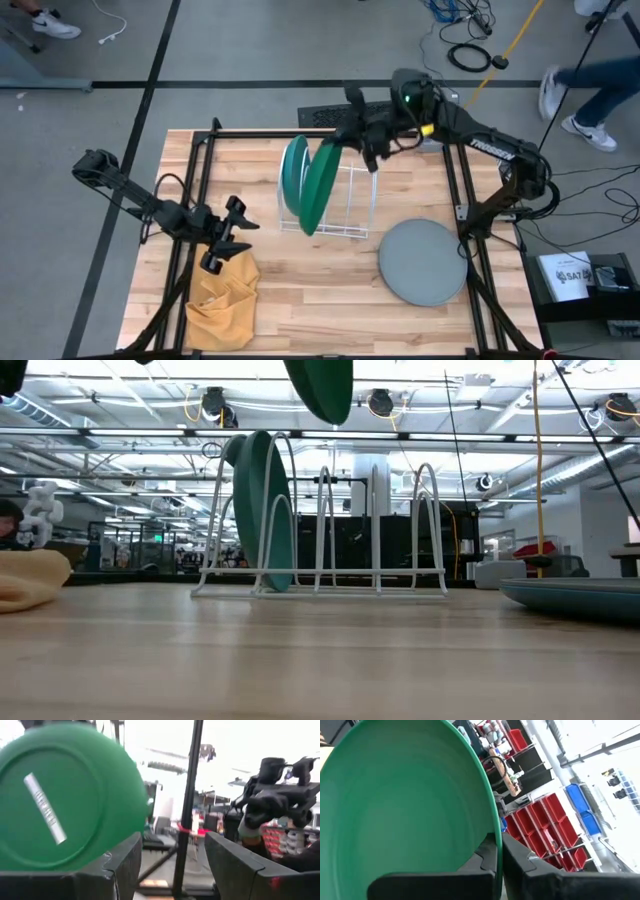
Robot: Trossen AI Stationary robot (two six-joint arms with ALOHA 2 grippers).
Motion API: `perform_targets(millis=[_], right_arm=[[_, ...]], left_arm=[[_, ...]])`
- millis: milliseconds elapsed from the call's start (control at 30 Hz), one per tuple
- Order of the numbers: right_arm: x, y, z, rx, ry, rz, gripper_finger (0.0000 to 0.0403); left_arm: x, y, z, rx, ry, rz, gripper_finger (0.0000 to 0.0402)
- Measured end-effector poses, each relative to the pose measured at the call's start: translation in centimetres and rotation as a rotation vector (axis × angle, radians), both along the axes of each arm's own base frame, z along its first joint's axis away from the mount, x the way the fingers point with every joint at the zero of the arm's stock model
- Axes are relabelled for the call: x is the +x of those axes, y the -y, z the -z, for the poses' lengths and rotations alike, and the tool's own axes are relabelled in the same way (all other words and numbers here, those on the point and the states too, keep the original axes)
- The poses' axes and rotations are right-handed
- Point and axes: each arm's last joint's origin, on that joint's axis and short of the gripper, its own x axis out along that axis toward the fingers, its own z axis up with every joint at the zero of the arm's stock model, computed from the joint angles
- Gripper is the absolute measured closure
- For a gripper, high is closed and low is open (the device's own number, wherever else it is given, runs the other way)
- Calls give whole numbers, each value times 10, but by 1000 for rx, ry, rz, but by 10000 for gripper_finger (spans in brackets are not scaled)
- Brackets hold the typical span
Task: Sort dishes
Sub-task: Put the green plate in the white dish rack
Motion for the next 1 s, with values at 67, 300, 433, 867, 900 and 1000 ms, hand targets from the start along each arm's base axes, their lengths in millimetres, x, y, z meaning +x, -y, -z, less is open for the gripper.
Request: perform_targets(millis=[67,300,433,867,900,1000], right_arm=[[-3,12,1,12,1,-9,403],[-8,42,0,21,56,-88,403],[-9,52,0,14,90,-148,403],[24,109,45,111,54,-183,403],[28,114,49,126,53,-190,403],[40,126,64,161,55,-201,403]], left_arm=[[-1,-1,-3,11,31,-15,185],[-2,-2,-5,71,77,-62,185],[-2,-2,-4,75,60,-76,185],[0,-2,0,93,14,-109,185],[0,-2,0,93,14,-109,185],[1,-2,0,94,11,-109,185]])
